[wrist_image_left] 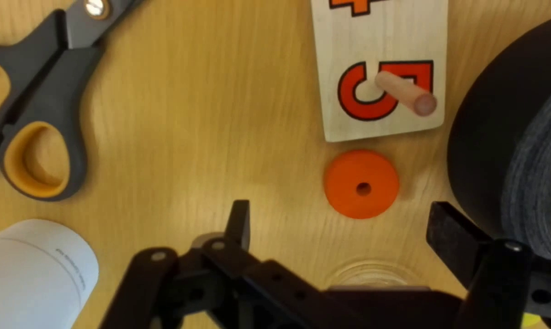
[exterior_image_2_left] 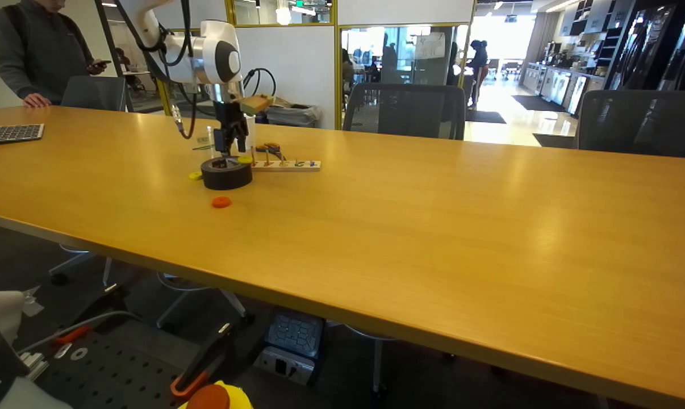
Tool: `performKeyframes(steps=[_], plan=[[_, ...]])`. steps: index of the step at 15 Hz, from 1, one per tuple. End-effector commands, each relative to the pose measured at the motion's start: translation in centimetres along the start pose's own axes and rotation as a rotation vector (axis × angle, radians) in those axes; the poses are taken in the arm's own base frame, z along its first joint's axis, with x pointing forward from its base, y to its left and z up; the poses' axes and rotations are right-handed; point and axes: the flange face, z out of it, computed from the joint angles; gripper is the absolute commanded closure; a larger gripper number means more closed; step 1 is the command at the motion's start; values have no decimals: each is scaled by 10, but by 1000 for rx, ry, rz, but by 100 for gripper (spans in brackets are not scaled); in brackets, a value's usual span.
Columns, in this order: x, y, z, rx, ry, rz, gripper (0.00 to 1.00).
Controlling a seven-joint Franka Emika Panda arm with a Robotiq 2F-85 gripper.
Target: Put three round orange blocks in the white cup, then put the two round yellow blocks in the clear cup and put the last round orange block in the white cup
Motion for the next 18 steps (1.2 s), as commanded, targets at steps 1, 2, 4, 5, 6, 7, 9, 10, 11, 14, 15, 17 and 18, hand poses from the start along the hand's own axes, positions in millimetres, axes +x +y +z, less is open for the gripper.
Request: performKeyframes(steps=[1,2,4,5,6,7,9,10,11,14,15,17,18], plan=[[-7,10,-2,1,1,0,0],[-8,10,-1,1,0,2,0],[-12,10,1,4,0,8,0],[-13,10,1,5,-1,10,0],[-15,10,2,6,-2,13,0],[-17,10,3,9,-4,16,0],[-19,9,5,14,-5,20,0],[-20,9,6,16,-5,21,0],[-21,9,7,18,-5,22,0],[-21,8,8,21,-4,23,0],[-21,8,8,22,-4,23,0],[-20,8,8,27,-1,22,0],[-20,8,8,28,0,21,0]])
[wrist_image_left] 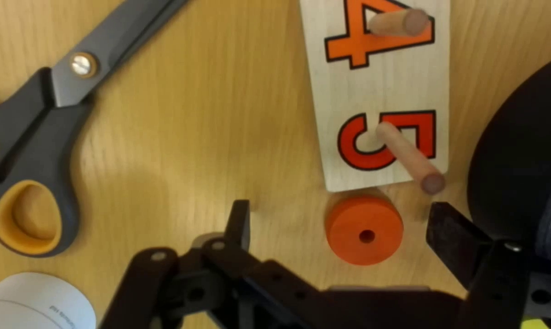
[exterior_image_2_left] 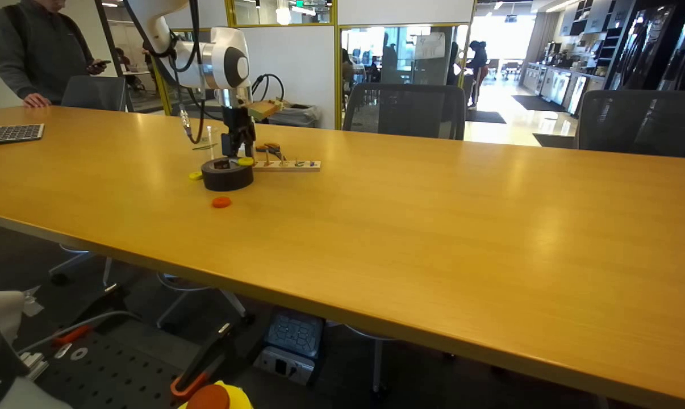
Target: Put three round orange blocks in the white cup, then put the two round yellow blocks in the clear cup and put the last round orange block in the white cup
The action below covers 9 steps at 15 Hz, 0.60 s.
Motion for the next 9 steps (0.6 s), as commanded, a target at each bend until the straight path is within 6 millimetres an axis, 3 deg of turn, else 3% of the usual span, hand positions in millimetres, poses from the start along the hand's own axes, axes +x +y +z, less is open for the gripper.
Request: performKeyframes(steps=[1,5,6,7,9], plan=[[0,6,-4,11,1,-9,0],[1,5,-4,19,8,-9,0],[2,5,-4,22,13,-12,25],[2,5,-4,23,14,-12,27],[3,5,-4,33,16,-13,44]])
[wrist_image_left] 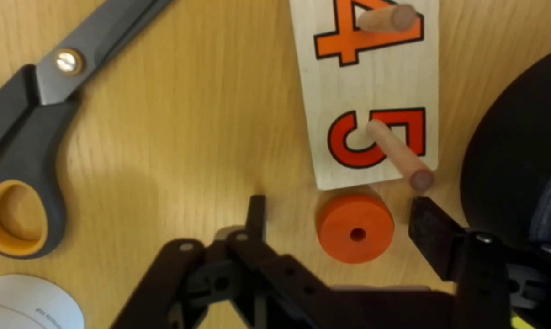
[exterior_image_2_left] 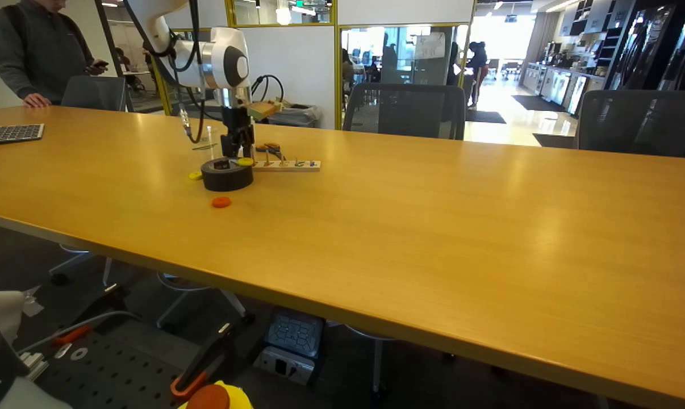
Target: Put three round orange blocks in the white cup, then put the two round yellow blocks in the clear cup and put the last round orange block in the white cup
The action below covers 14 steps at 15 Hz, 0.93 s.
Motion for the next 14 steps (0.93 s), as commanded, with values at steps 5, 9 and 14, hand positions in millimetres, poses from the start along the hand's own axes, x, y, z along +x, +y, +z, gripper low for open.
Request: performKeyframes(steps=[5,9,14], plan=[[3,8,-10,34,17,-11,81],[3,10,-13,33,18,-7,82],[2,18,-38,-7,10,12,82]])
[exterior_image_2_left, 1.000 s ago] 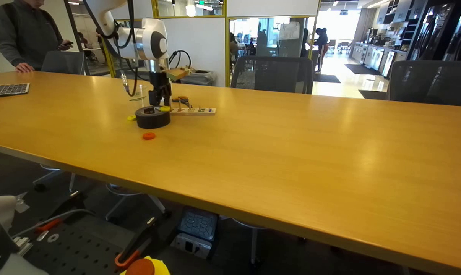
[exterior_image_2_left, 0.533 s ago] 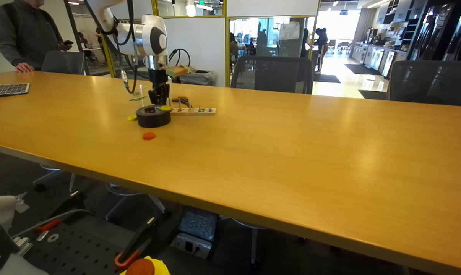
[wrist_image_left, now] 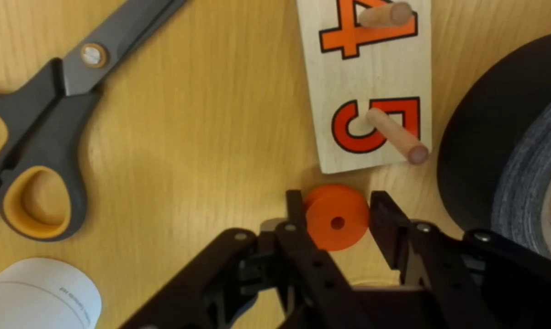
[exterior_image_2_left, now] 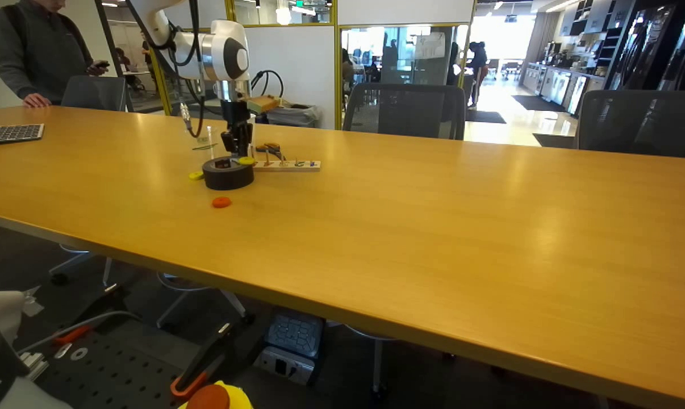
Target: Put three round orange blocks in the white cup, then put the two round yellow blocks in the clear cup and put the last round orange block in the white cup
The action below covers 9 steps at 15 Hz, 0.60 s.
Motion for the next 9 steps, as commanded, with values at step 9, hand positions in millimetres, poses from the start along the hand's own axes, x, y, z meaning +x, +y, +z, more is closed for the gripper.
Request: performKeyframes(steps=[9], plan=[[15,48,-92,-159,9,55,83]])
